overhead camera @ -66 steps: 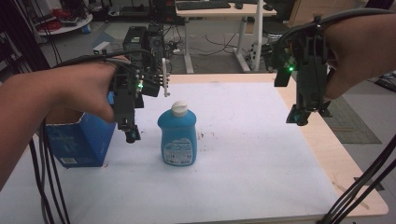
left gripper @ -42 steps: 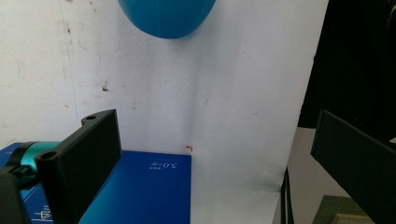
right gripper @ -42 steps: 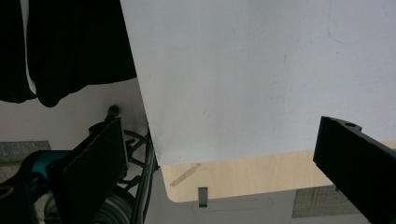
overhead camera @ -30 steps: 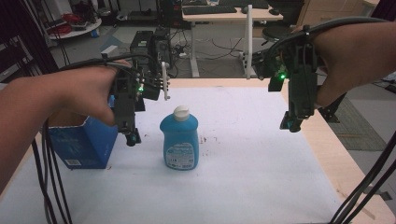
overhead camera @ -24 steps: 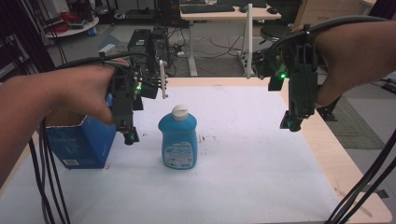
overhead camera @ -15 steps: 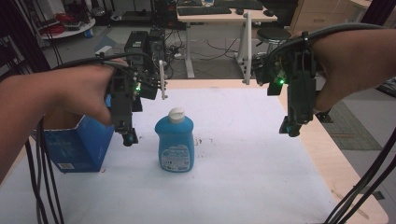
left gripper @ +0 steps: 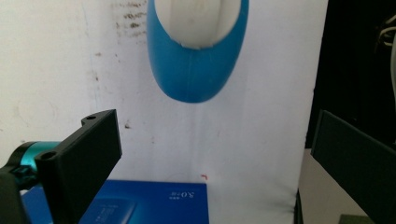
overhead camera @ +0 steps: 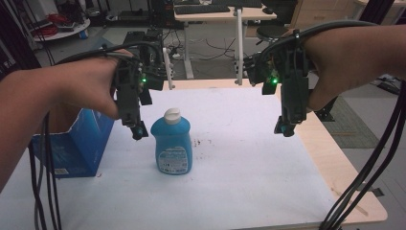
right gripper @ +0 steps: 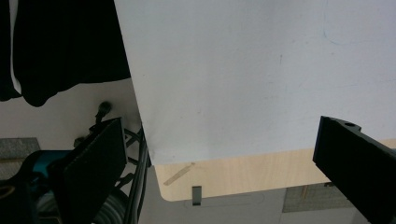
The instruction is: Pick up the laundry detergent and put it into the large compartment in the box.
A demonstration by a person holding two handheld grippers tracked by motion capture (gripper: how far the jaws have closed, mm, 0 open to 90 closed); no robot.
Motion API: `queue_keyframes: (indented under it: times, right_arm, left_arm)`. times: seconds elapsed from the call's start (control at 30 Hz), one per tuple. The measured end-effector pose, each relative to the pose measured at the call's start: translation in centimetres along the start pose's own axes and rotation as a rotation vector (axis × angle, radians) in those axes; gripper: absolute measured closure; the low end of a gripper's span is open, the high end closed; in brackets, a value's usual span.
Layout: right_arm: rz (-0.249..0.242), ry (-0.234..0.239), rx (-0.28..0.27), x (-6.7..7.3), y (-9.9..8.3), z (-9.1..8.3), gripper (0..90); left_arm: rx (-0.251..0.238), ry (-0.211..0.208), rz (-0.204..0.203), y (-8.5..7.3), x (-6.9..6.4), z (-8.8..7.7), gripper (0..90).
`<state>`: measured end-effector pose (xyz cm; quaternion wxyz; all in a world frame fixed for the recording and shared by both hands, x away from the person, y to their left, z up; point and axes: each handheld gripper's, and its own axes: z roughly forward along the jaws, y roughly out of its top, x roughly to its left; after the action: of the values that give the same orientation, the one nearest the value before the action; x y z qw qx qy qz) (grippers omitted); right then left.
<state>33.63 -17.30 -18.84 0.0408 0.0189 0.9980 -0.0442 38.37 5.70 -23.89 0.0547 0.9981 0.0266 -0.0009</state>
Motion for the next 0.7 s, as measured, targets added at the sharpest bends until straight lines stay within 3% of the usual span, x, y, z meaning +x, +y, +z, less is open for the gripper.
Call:
queue_keyframes:
  times: [0.23, 0.7]
  right_arm:
    - [-0.003, -0.003, -0.003, 0.0, -0.1, -0.1, 2.0]
    - [-0.013, -0.006, -0.001, -0.1, 0.3, 0.0, 2.0]
  left_arm:
    - [-0.062, 0.016, 0.016, 0.8, 0.2, 0.2, 1.7]
    - [-0.112, -0.009, -0.028, 1.0, 1.4, 2.7, 1.7]
